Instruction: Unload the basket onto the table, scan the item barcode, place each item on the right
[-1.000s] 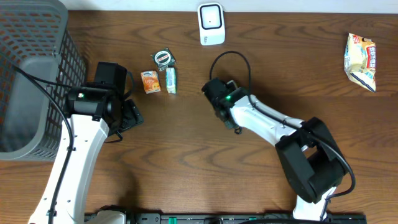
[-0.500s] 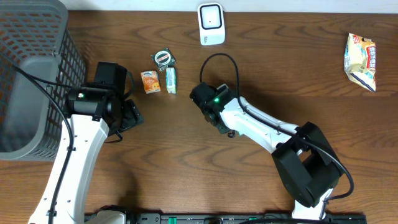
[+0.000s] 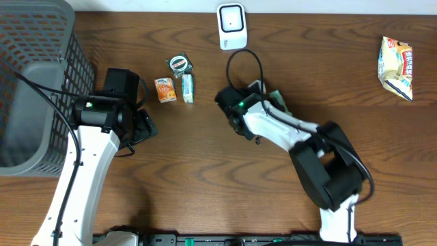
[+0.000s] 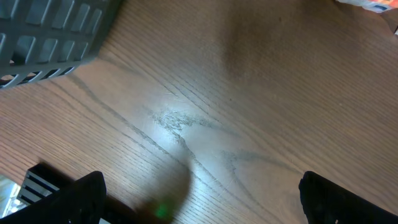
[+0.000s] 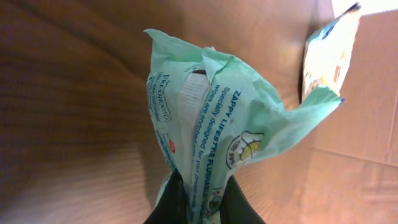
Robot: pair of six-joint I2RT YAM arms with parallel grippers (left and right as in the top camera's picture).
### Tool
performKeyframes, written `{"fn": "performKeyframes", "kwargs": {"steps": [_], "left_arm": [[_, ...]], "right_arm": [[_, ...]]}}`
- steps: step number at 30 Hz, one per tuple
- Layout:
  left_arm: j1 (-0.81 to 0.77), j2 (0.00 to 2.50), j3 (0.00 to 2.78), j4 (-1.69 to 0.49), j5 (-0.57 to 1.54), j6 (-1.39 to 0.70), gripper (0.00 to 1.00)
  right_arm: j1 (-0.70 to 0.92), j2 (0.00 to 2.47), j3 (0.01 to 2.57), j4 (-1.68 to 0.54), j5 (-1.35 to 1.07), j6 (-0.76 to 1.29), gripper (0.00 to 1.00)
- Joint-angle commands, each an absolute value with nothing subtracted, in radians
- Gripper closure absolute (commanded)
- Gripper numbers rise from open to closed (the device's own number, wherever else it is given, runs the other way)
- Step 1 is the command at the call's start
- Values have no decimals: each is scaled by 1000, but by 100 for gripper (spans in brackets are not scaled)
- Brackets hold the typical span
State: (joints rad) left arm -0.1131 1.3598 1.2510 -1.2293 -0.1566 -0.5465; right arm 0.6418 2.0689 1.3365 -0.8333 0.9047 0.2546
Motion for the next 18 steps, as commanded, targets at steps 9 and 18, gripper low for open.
{"fn": "performKeyframes", "kwargs": {"steps": [9,18], "left_arm": [[-110,1361,1247,-1232,-166,-552,3],[-110,1361,1247,-1232,-166,-551,3]], "right_arm": [[672,2142,1322,-860,762,242,75],[727,2137,1392,-979,557,385,69]]}}
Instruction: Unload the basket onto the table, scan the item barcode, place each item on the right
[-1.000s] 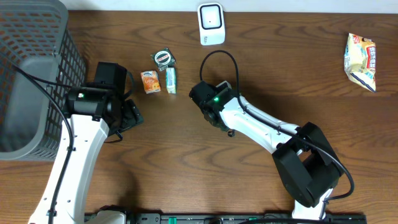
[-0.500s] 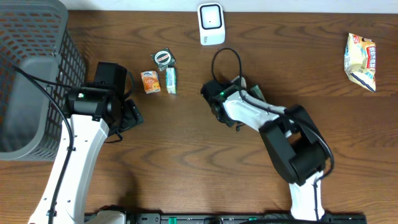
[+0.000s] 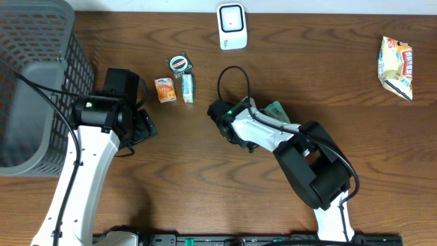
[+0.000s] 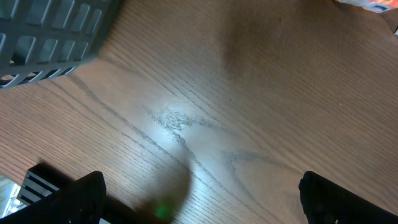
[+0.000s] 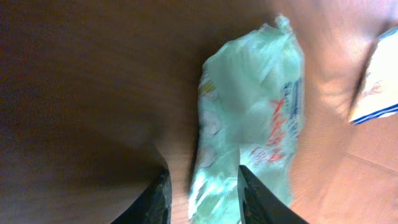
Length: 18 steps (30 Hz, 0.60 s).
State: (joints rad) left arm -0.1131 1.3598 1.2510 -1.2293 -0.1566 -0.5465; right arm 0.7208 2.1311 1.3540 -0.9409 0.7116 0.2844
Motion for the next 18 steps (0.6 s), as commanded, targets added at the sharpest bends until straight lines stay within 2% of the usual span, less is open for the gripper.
{"fn": "performKeyframes", "kwargs": {"steps": [1,5,8,10,16,18], "left_arm": [[-110,1361,1247,-1232,-166,-552,2],[-110,1361,1247,-1232,-166,-552,2],[-110,1361,1247,-1232,-166,-552,2],[-110,1361,1247,-1232,-166,-552,2],[-110,1361,1247,-1232,-166,-552,2],[-110,1361,1247,-1232,-166,-552,3]], "right_arm": [[723,2135,1419,-1012,550,402,68],[678,2124,1557,-1131,470,407,55],[627,2112,1642,-1180,406,402,49],[587,2104,1687,-1196,343,370,46],[445,2096,1748,-1242,164,213,22],[391,2096,1743,-1270,126,186,19]]}}
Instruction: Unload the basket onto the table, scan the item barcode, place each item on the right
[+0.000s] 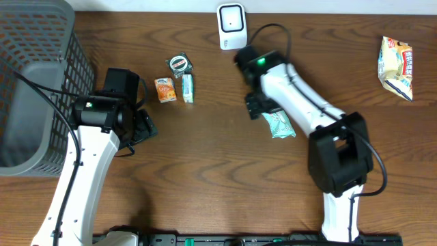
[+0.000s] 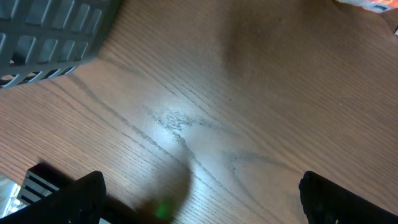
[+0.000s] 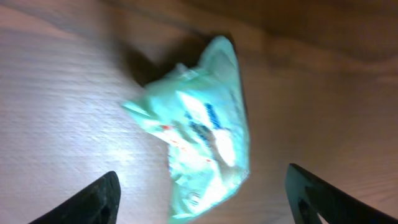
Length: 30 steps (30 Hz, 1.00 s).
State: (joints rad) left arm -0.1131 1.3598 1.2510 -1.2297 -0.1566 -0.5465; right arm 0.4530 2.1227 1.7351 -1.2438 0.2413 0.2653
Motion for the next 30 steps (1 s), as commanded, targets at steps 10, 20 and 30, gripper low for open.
{"fn": "performKeyframes", "kwargs": {"steps": [10,20,30], "left_arm": [[-110,1361,1247,-1232,-166,-551,2],[-110,1361,1247,-1232,-166,-552,2],[-110,1361,1247,-1232,-166,-552,2]], "right_arm": [[307,2096,1634,-1186,16,110,29],[312,2096,1501,-1058,15,111,70],[316,2096,1636,-1126,14,129,99]]}}
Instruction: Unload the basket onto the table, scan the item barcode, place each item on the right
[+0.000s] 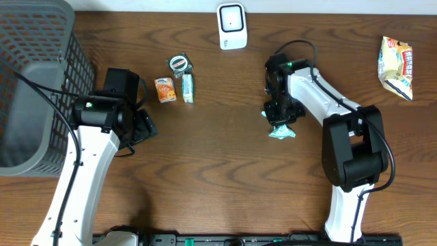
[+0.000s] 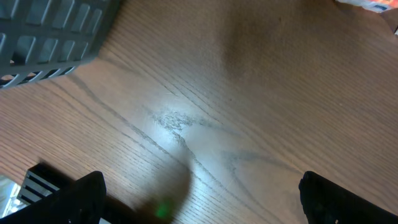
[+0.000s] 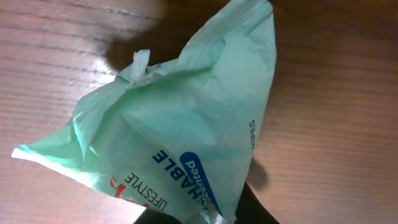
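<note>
A mint-green wipes pack (image 1: 281, 130) lies or hangs low over the table right of centre. My right gripper (image 1: 276, 113) is shut on one edge of it. The pack (image 3: 186, 130) fills the right wrist view, with the right gripper (image 3: 205, 214) pinching its lower edge. No barcode shows on the visible side. The white scanner (image 1: 231, 26) stands at the table's far edge, well apart from the pack. My left gripper (image 1: 143, 126) rests at the left, open and holding nothing, its fingers (image 2: 81, 193) wide apart over bare wood.
A grey mesh basket (image 1: 34, 82) fills the far left, its corner (image 2: 50, 31) in the left wrist view. An orange packet (image 1: 164, 89), a small box (image 1: 188, 87) and a round item (image 1: 179, 63) lie left of centre. A snack bag (image 1: 396, 67) lies far right.
My right gripper was wide open above the pack lying on the table. Now it is shut on the pack's edge, a little further right. The left arm has not moved.
My right gripper first held the wipes pack near the table's middle. Then its fingers were parted around the pack. Then it was wide open near the scanner with the pack lying loose on the wood. Now it grips the pack again by another edge.
</note>
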Robot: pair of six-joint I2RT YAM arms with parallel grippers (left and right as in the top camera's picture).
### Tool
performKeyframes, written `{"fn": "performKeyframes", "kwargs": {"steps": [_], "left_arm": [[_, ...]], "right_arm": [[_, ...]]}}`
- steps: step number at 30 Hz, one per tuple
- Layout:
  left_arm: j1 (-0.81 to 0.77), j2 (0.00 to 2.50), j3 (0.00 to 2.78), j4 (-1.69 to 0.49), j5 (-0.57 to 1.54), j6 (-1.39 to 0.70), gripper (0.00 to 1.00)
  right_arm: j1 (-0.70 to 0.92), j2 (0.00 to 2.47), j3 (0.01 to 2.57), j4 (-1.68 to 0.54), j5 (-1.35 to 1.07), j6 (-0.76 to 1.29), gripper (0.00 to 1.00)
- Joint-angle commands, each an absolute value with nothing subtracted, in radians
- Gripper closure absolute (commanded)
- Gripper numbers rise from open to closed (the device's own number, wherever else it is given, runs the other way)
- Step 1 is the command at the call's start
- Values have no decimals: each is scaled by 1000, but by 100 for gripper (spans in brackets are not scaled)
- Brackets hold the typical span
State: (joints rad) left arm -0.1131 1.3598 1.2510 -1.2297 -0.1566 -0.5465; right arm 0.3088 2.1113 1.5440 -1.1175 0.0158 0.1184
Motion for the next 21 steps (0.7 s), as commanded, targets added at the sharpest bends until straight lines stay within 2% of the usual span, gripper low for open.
{"fn": "performKeyframes", "kwargs": {"steps": [1,6,21], "left_arm": [[-110,1361,1247,-1232,-166,-552,3],[-110,1361,1247,-1232,-166,-552,2],[-110,1361,1247,-1232,-166,-552,2]], "right_arm": [[318,2096,1662,-1128,13,139,99],[324,2096,1795,-1038,-64,146,99],[360,2101,1853,-382,-59,269,99]]}}
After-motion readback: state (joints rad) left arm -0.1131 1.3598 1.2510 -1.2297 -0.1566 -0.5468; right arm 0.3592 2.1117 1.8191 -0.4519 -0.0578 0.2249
